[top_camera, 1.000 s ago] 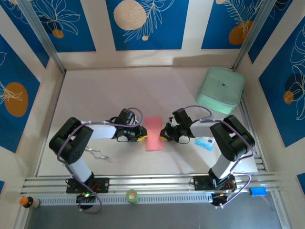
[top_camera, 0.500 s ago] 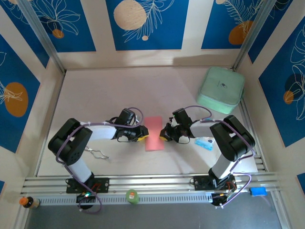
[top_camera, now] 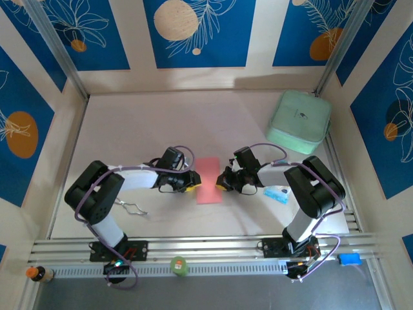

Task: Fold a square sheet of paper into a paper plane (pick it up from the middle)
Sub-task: Third fold the triangle at the center of the table.

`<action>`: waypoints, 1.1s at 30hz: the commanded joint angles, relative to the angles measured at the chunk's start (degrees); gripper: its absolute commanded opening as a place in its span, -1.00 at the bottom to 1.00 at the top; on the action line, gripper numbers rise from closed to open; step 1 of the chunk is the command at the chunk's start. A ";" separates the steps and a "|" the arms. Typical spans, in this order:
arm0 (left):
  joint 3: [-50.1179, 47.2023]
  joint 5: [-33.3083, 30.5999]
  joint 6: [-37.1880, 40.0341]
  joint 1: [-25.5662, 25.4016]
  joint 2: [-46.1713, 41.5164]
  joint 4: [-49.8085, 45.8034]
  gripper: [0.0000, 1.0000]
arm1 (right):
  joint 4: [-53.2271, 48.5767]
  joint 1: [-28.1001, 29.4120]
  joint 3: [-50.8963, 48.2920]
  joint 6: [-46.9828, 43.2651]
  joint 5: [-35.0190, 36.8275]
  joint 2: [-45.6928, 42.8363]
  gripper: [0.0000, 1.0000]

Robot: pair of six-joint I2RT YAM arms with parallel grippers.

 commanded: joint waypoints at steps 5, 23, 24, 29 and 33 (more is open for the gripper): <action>1.55 2.22 1.18 -0.94 2.30 -0.59 -0.33 | -3.65 0.06 -2.04 1.07 1.96 2.24 -0.99; -0.51 3.52 -0.61 -1.03 1.28 6.13 -0.37 | -3.50 -0.20 -2.43 1.11 1.74 1.99 -0.99; -0.63 3.41 -0.63 -1.03 1.03 6.15 -0.37 | -3.50 -0.16 -2.46 1.07 1.73 1.97 -0.99; -0.79 2.20 -0.45 -1.02 0.13 4.95 -0.40 | -3.48 -0.13 -2.32 1.03 1.71 2.09 -0.99; -0.56 0.78 0.00 -1.01 -0.53 2.60 -0.51 | -1.87 0.02 -2.70 0.50 1.10 1.84 -0.97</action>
